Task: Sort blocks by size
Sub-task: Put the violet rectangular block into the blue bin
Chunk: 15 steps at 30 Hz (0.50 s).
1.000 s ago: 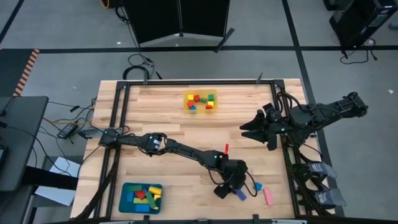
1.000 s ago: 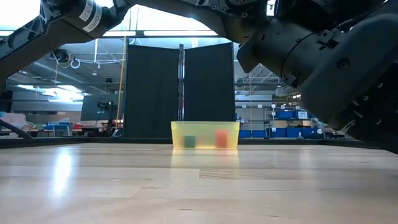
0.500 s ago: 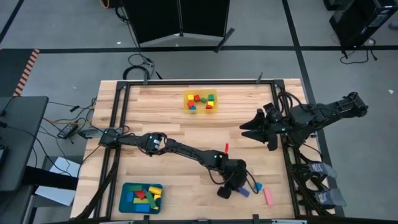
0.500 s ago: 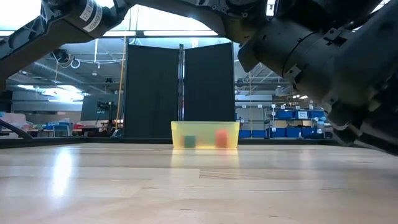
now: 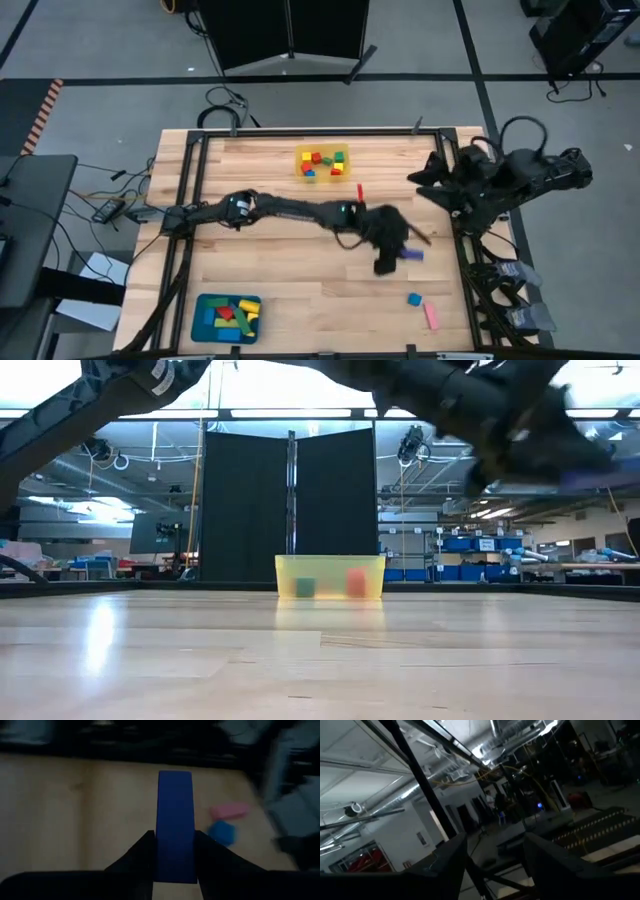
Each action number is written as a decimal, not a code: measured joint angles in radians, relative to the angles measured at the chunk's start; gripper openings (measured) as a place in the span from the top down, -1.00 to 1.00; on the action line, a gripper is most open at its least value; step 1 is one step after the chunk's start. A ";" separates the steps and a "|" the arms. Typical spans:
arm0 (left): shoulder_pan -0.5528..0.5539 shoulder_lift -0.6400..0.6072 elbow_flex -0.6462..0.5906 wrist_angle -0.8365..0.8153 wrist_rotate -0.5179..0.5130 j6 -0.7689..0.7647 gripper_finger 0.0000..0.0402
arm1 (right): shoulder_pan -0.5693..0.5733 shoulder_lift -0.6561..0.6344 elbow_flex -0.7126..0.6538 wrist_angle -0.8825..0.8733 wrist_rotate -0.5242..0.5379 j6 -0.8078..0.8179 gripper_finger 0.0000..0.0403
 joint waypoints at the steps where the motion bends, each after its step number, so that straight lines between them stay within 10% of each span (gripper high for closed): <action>1: 0.014 -0.007 -0.001 -0.024 -0.017 0.000 0.46 | 0.000 -0.010 0.000 -0.004 0.001 -0.003 -0.02; 15: -0.048 -0.261 -0.001 -0.516 -0.147 0.061 0.46 | 0.011 0.005 0.000 -0.040 0.001 -0.063 -0.02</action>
